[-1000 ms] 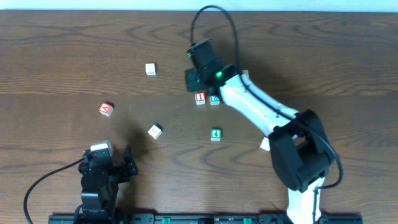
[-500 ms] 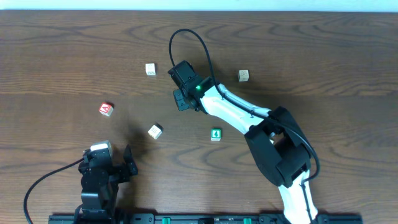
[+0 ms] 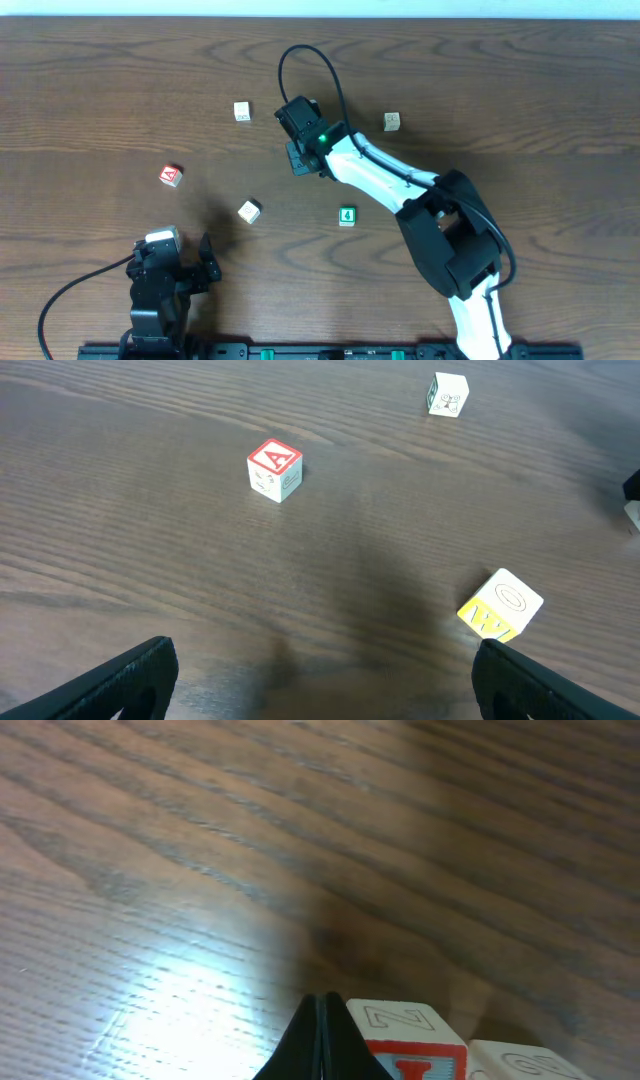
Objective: Spell out Ai2
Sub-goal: 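Release the blue block and lift right gripper away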
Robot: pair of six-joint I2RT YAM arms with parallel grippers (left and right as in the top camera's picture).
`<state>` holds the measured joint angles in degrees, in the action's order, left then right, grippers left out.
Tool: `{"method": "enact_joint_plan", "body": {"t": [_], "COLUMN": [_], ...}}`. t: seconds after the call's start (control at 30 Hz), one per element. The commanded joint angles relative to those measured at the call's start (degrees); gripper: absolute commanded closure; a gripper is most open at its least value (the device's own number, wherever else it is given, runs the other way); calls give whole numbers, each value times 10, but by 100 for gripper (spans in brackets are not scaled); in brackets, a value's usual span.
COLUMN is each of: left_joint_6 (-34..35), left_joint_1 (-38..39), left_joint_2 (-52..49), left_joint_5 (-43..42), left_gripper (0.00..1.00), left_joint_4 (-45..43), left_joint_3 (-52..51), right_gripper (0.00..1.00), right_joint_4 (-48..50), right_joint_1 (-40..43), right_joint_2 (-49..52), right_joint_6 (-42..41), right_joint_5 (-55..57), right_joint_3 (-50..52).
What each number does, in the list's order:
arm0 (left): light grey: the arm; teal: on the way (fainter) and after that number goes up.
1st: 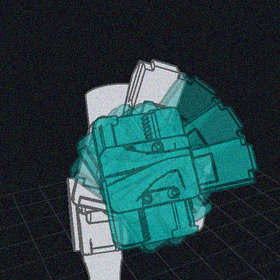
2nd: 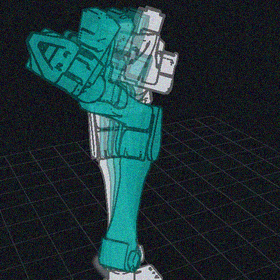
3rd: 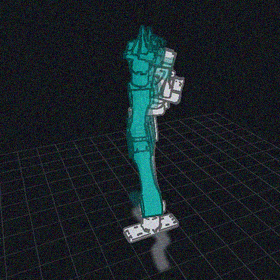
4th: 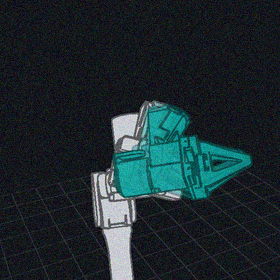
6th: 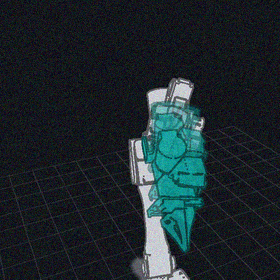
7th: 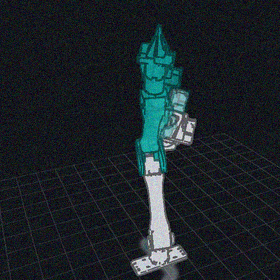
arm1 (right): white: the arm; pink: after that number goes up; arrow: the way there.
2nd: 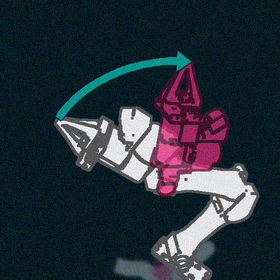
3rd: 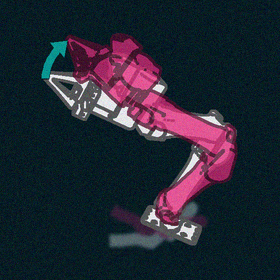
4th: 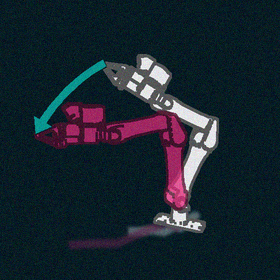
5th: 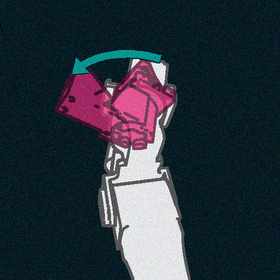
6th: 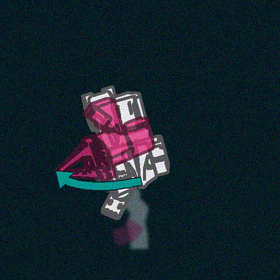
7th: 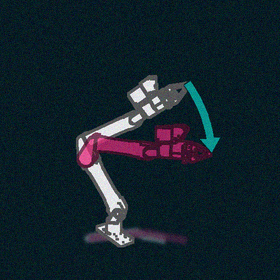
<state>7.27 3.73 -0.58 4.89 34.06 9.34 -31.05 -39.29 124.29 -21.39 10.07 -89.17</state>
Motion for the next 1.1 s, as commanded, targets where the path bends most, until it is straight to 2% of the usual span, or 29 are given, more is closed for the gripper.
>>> {"method": "enact_joint_plan", "body": {"t": [0.0, 0.23, 0.4, 0.53, 0.67, 0.9, 1.07], "left_joint_6": [0, 0, 0, 0, 0, 0, 0], "left_joint_1": [-4, -4, -4, -4, -4, -4, -4], "left_joint_2": [3, 3, 3, 3, 3, 3, 3], "left_joint_5": [2, 2, 2, 2, 2, 2, 2], "left_gripper": [5, 4, 5, 5, 5, 5, 5], "left_joint_4": [0, 0, 0, 0, 0, 0, 0], "left_joint_3": [-5, -6, -6, -6, -6, -6, -6], "right_gripper": [99, 99, 99, 99, 99, 99, 98], "right_joint_4": [0, 0, -14, -61, -111, -238, -249], "right_joint_1": [3, 2, 2, 3, 3, 3, 9], "right_joint_2": [9, 7, -6, -41, -98, -206, -262], "right_joint_6": [-9, -9, -9, -5, 36, 68, 73], "right_joint_5": [11, -9, -10, -10, -11, -11, -5], "right_joint_3": [-3, -13, -69, -140, -182, -169, -65]}}
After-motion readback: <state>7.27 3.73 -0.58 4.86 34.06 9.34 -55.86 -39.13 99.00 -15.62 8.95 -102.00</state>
